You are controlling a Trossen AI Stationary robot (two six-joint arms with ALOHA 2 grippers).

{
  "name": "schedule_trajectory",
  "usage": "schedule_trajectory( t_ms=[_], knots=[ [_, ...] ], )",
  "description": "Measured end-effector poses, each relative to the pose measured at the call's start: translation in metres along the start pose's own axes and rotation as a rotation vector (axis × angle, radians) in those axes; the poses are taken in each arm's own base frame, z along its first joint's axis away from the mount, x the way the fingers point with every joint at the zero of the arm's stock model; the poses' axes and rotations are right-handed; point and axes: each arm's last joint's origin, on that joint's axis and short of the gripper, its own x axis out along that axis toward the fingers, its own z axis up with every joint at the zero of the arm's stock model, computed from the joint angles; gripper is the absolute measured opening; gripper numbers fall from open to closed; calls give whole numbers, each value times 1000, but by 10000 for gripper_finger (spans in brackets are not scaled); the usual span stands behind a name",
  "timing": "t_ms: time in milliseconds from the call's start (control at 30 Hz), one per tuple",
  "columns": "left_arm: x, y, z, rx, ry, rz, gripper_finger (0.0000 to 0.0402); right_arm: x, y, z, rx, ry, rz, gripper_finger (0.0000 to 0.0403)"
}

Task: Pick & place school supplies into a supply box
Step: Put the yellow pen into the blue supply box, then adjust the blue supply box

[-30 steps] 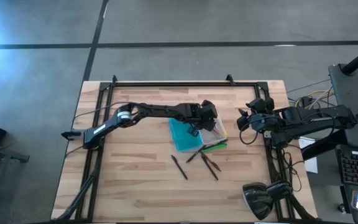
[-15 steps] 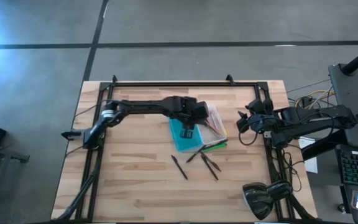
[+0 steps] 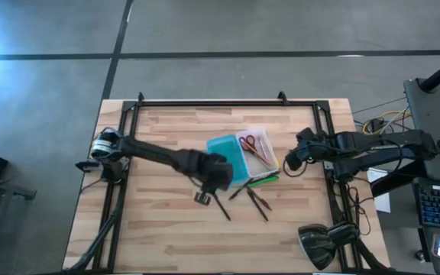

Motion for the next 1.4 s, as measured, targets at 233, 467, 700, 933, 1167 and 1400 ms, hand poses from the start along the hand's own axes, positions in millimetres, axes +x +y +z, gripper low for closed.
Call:
schedule_trajectory(
  t_ms=[233,467,700,933,1167,1400],
  knots=[
    [5,-18,-15,-169,34,9,115,34,-3,17,80,67,-61,201],
    [-20,-18,-22,-444,15,62,115,89,-2,36,72,168,-33,201],
    [-32,-20,-32,-553,1,150,115,121,7,33,12,275,-22,201],
    [-28,-24,-49,-589,35,160,115,138,11,28,3,332,-17,201],
    [-26,-26,-57,-580,47,162,115,123,19,48,26,247,55,201],
    [-24,-25,-56,-564,22,172,115,119,10,53,68,215,16,194]
  ],
)
